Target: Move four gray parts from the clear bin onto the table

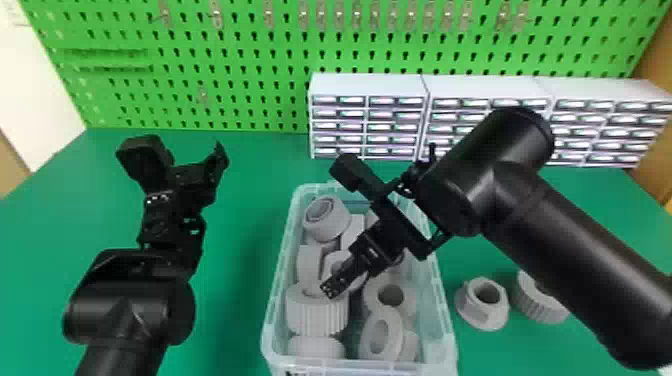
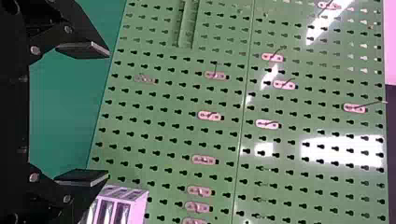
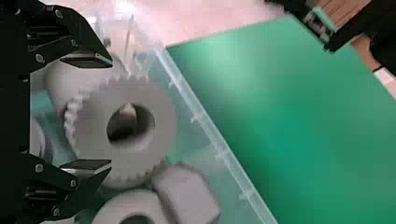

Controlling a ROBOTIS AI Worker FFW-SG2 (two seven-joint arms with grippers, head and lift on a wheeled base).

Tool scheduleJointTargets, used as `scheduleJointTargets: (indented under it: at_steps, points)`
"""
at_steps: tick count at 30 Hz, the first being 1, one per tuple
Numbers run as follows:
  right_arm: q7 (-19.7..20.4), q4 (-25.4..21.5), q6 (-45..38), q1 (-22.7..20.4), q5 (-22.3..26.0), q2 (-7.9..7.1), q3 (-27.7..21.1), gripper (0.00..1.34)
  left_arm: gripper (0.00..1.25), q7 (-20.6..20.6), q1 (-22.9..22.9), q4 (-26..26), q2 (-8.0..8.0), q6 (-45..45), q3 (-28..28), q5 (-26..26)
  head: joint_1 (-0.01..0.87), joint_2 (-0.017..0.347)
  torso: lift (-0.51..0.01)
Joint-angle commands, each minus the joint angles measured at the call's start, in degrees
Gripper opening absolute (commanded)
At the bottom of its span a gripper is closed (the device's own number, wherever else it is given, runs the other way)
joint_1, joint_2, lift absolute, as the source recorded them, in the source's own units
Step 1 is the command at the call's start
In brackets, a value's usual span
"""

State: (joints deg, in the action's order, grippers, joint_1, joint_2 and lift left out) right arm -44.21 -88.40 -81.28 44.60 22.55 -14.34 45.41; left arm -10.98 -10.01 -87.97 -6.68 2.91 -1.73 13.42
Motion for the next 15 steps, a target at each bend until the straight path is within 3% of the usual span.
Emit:
scheduleJointTargets:
  at_steps: [1, 15]
  points:
    - [-0.1, 0.5, 0.2, 0.1, -0.8, 0.11, 0.1, 0.84, 0.9, 0.0, 0.0, 0.0, 0.0, -0.1, 0.0, 0.0, 0.693, 0.072, -0.052]
    - [-1.2, 1.1, 2.1, -0.8, -3.0, 0.72, -2.9, 0.84, 0.9, 0.0, 0.0, 0.1, 0.0, -0.1, -0.2, 0.1, 0.693, 0.072, -0.052]
